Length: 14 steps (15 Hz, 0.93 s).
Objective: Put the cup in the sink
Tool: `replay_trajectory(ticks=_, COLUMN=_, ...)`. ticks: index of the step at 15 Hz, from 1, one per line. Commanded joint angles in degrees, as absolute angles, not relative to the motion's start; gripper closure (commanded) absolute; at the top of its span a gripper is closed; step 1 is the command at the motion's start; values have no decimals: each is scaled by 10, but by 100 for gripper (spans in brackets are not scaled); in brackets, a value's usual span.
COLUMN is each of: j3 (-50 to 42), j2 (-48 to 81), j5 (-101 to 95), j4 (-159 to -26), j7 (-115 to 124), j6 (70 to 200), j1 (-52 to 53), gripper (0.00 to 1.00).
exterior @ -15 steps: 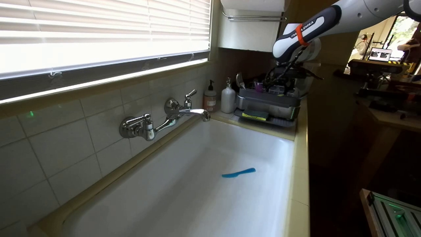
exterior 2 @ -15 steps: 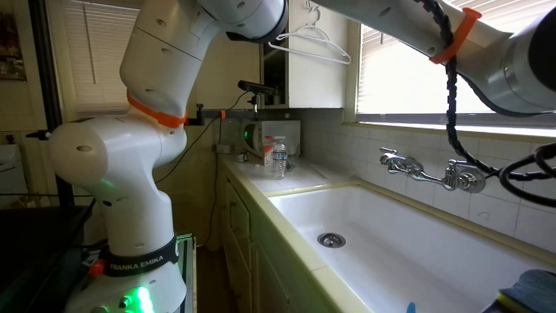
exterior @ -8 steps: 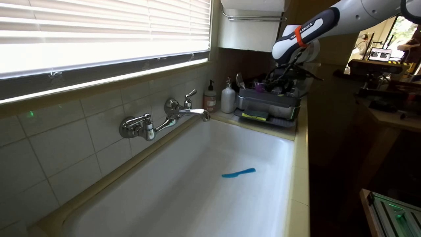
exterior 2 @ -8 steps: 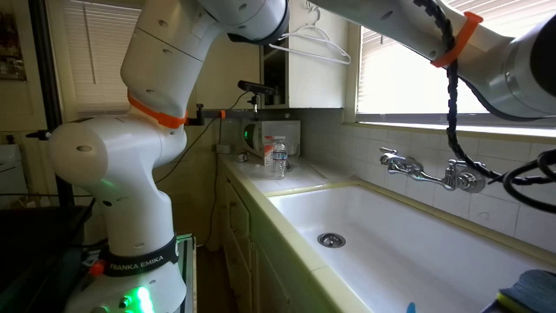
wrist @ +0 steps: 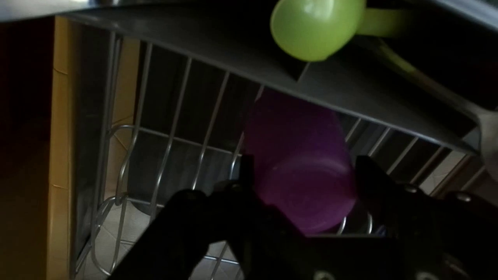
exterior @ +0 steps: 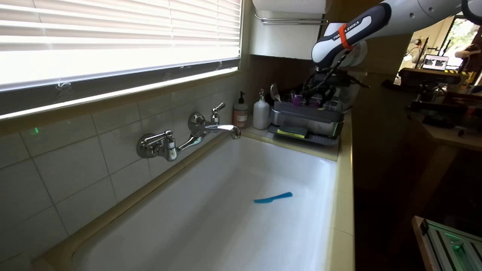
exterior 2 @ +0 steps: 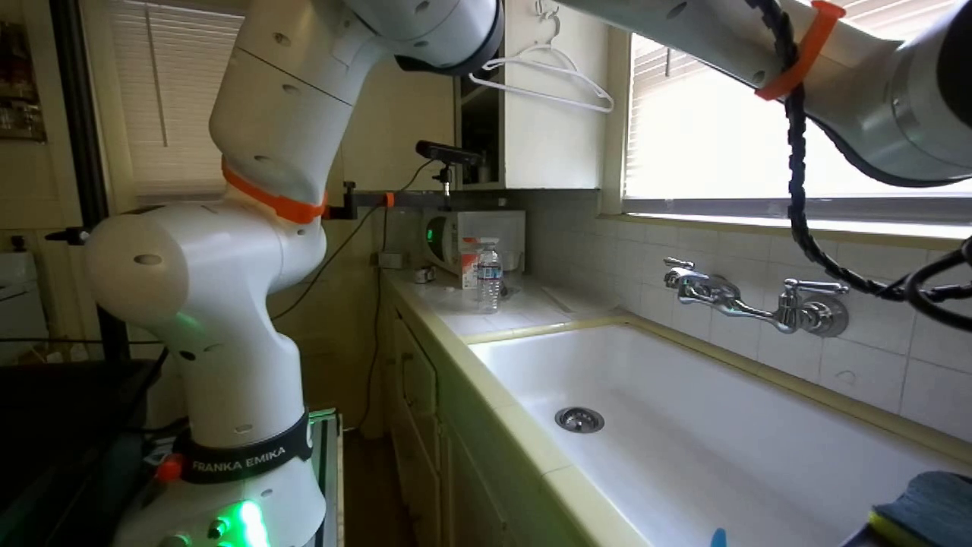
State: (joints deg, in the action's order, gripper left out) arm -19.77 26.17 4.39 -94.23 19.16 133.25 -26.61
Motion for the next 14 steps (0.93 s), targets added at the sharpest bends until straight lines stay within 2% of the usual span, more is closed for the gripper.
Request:
replay_trajectory(ticks=1, j3=-200, j2=245, j5=53, j4=-954, j7=174, j6=1335, j1=-260, gripper=60)
replay_trajectory(ticks=14, j3=-208, j2=134, j5=-6, j4=-1029, j7=133, j6=1380, j1=-221, gripper=60)
